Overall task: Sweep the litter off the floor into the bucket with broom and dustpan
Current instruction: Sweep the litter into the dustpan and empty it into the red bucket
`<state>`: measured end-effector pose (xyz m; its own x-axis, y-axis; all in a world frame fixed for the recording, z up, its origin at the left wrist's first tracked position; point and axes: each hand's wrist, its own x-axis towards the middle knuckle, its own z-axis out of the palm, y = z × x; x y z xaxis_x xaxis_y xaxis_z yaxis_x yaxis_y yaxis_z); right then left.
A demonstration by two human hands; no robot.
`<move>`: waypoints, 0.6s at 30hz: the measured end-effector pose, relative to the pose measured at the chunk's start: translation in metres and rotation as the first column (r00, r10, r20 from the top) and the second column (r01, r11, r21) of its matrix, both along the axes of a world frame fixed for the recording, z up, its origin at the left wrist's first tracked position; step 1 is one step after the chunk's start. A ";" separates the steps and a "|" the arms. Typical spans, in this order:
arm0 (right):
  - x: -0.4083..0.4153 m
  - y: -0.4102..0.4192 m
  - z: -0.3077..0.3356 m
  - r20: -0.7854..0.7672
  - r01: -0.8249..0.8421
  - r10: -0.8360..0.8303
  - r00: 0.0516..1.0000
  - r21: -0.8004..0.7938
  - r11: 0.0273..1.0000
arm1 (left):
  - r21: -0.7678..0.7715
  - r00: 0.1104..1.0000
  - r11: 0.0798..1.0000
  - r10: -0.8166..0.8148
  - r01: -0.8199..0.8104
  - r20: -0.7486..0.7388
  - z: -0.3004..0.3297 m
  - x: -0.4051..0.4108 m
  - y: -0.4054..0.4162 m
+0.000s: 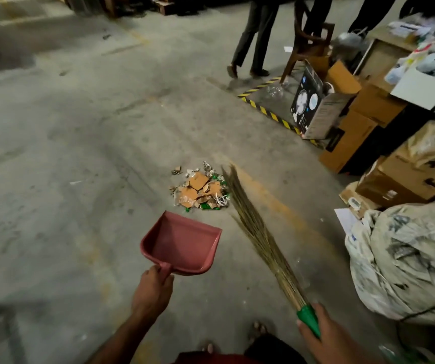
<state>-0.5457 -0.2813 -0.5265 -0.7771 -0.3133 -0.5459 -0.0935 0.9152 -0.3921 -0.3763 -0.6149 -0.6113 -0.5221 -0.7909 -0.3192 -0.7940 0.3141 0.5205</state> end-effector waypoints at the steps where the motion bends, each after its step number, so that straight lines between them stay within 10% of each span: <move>1: -0.007 -0.008 -0.006 0.002 0.008 -0.008 1.000 0.011 1.000 | -0.008 1.000 1.000 -0.007 0.007 -0.003 -0.001 -0.001 -0.007; 18: -0.251 -0.228 -0.075 0.069 -0.072 0.061 0.996 0.176 0.982 | 0.077 0.981 0.984 0.152 -0.162 0.118 -0.050 -0.134 -0.132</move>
<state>-0.7963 -0.5093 -0.6011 -0.7197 -0.2564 -0.6452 -0.1366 0.9634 -0.2305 -0.5098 -0.7472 -0.6618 -0.3510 -0.8274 -0.4383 -0.8843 0.1390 0.4457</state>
